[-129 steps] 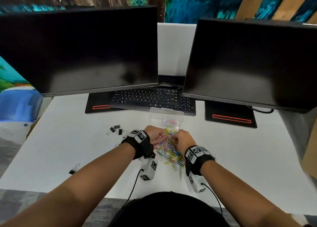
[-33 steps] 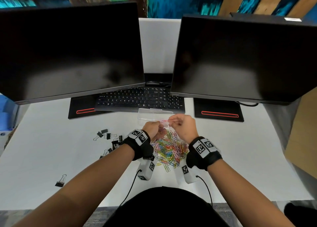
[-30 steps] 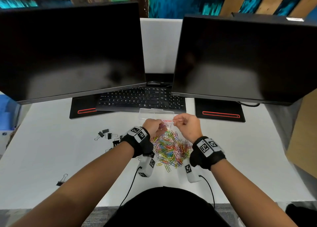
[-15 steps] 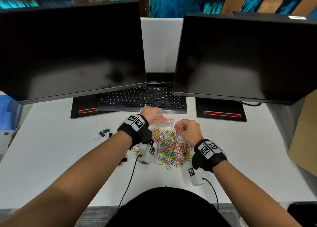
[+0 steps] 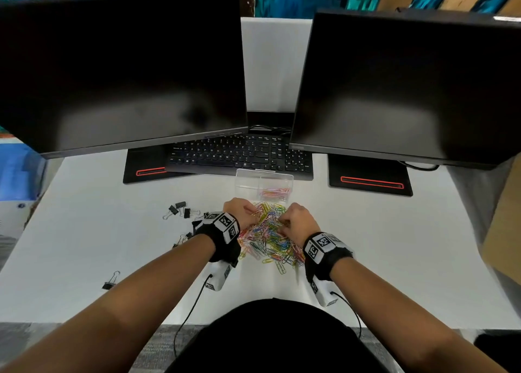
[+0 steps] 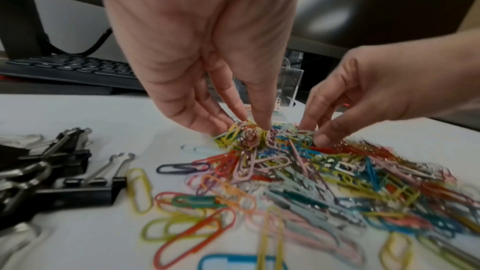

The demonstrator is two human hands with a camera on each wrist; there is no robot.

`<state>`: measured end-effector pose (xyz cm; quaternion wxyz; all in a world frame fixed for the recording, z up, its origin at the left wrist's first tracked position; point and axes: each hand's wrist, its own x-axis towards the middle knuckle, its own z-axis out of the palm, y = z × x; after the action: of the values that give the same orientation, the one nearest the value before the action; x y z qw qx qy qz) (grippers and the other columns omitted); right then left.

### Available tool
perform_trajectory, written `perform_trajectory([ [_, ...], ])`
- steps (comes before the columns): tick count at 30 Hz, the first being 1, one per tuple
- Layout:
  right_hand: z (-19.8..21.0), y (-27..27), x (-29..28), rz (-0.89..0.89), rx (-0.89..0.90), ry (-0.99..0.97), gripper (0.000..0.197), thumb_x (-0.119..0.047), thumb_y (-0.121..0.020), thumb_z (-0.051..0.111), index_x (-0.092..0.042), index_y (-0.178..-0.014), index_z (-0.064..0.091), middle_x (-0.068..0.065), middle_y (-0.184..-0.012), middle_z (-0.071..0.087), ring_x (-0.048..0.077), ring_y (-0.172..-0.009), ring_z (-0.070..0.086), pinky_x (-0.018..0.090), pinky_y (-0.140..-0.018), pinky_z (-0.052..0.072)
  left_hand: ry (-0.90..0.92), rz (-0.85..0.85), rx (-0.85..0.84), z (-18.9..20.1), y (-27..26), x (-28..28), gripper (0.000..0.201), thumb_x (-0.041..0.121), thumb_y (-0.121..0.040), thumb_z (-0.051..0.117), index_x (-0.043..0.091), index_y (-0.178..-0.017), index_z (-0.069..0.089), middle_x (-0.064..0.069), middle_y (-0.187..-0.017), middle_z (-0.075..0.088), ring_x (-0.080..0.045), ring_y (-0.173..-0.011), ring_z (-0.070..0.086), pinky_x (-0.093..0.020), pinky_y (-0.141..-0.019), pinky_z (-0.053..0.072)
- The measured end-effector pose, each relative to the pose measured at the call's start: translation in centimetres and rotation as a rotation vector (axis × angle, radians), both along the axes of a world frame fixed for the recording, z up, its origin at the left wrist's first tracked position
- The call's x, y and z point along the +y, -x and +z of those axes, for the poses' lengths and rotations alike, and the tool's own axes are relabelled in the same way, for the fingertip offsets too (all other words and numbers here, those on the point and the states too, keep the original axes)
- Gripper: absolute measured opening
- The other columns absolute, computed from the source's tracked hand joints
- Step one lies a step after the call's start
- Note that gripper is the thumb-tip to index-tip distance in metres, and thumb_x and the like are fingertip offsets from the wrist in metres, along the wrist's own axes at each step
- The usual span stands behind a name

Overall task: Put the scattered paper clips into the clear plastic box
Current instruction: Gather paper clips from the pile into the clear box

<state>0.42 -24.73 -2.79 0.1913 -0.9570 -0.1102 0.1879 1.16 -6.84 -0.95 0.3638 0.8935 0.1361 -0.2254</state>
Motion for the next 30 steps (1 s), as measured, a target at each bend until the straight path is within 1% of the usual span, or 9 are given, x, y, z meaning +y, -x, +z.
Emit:
perform_trajectory([
  [4,0.7,-0.3,0.7,0.012,-0.011,0.019,0.013,-0.009,-0.080,0.067,-0.008,-0.090,0.075,0.012,-0.105,0.060,0.028,-0.096,0.061,0.036,-0.082,0.054,-0.088,-0.072,-0.032,-0.3,0.3,-0.7,0.040,0.021,-0.068,0.082,0.013,-0.105,0.070,-0.003,-0.112,0.067,-0.017,-0.101,0.063,-0.018,-0.078,0.045],
  [9,0.6,-0.6,0.5,-0.048,0.023,-0.043,0.021,0.001,-0.079,0.055,-0.009,-0.076,0.073,0.010,-0.091,0.068,0.026,-0.084,0.065,0.036,-0.077,0.057,-0.147,-0.114,-0.075,-1.0,0.1,-0.8,0.036,0.013,-0.071,0.079,0.014,-0.105,0.070,-0.003,-0.112,0.066,-0.018,-0.099,0.062,-0.019,-0.077,0.046],
  [12,0.9,-0.5,-0.1,-0.131,0.014,-0.140,0.021,0.000,-0.082,0.054,-0.011,-0.079,0.071,0.007,-0.088,0.072,0.022,-0.084,0.066,0.025,-0.078,0.053,-0.112,-0.091,-0.139,-0.9,0.1,-1.1,0.025,0.012,-0.077,0.072,0.011,-0.102,0.071,-0.004,-0.106,0.070,-0.019,-0.099,0.065,-0.022,-0.082,0.050],
  [15,1.9,-0.4,-0.3,-0.226,-0.006,-0.272,0.012,-0.004,-0.087,0.058,-0.007,-0.084,0.070,0.005,-0.083,0.071,0.017,-0.077,0.064,0.022,-0.073,0.050,-0.021,-0.007,-0.196,-0.2,-0.2,-1.7,0.018,0.013,-0.088,0.057,0.006,-0.095,0.073,-0.007,-0.100,0.073,-0.022,-0.096,0.066,-0.025,-0.087,0.049],
  [18,3.1,-0.6,0.0,-0.299,-0.045,-0.406,0.008,-0.008,-0.087,0.062,-0.008,-0.091,0.070,0.002,-0.079,0.067,0.011,-0.071,0.057,0.018,-0.070,0.044,0.209,0.173,-0.110,0.7,-0.6,-2.7,0.038,0.027,-0.098,0.043,0.002,-0.094,0.070,-0.011,-0.089,0.073,-0.026,-0.083,0.069,-0.031,-0.082,0.053],
  [20,3.8,-0.9,0.4,-0.317,-0.047,-0.493,0.010,-0.010,-0.087,0.064,-0.009,-0.094,0.071,0.002,-0.081,0.067,0.012,-0.072,0.058,0.022,-0.073,0.049,0.418,0.318,0.000,0.9,-0.7,-3.5,0.051,0.040,-0.100,0.034,0.001,-0.090,0.066,-0.012,-0.082,0.070,-0.027,-0.071,0.069,-0.033,-0.074,0.057],
  [23,4.7,-1.1,0.7,-0.297,-0.003,-0.563,0.013,-0.010,-0.087,0.064,-0.010,-0.097,0.072,0.004,-0.087,0.072,0.013,-0.075,0.062,0.026,-0.078,0.054,0.522,0.357,0.105,0.5,-1.2,-3.8,0.067,0.060,-0.094,0.024,0.007,-0.082,0.064,-0.018,-0.086,0.071,-0.032,-0.079,0.070,-0.043,-0.080,0.058],
  [25,4.9,-1.2,0.7,-0.292,0.009,-0.587,0.014,-0.008,-0.087,0.064,-0.009,-0.098,0.072,0.006,-0.093,0.073,0.015,-0.080,0.066,0.026,-0.081,0.055,0.608,0.397,0.152,0.6,-1.3,-3.9,0.065,0.052,-0.098,0.024,0.004,-0.082,0.065,-0.021,-0.089,0.070,-0.033,-0.080,0.070,-0.044,-0.080,0.058],
  [30,4.7,-1.3,-1.0,-0.333,-0.017,-0.581,0.017,-0.001,-0.085,0.063,-0.006,-0.100,0.071,0.007,-0.096,0.073,0.018,-0.087,0.070,0.027,-0.083,0.056,0.673,0.465,0.216,1.0,-1.4,-3.8,0.034,0.027,-0.100,0.042,0.004,-0.080,0.056,-0.008,-0.077,0.059,-0.018,-0.062,0.064,-0.023,-0.050,0.055],
])
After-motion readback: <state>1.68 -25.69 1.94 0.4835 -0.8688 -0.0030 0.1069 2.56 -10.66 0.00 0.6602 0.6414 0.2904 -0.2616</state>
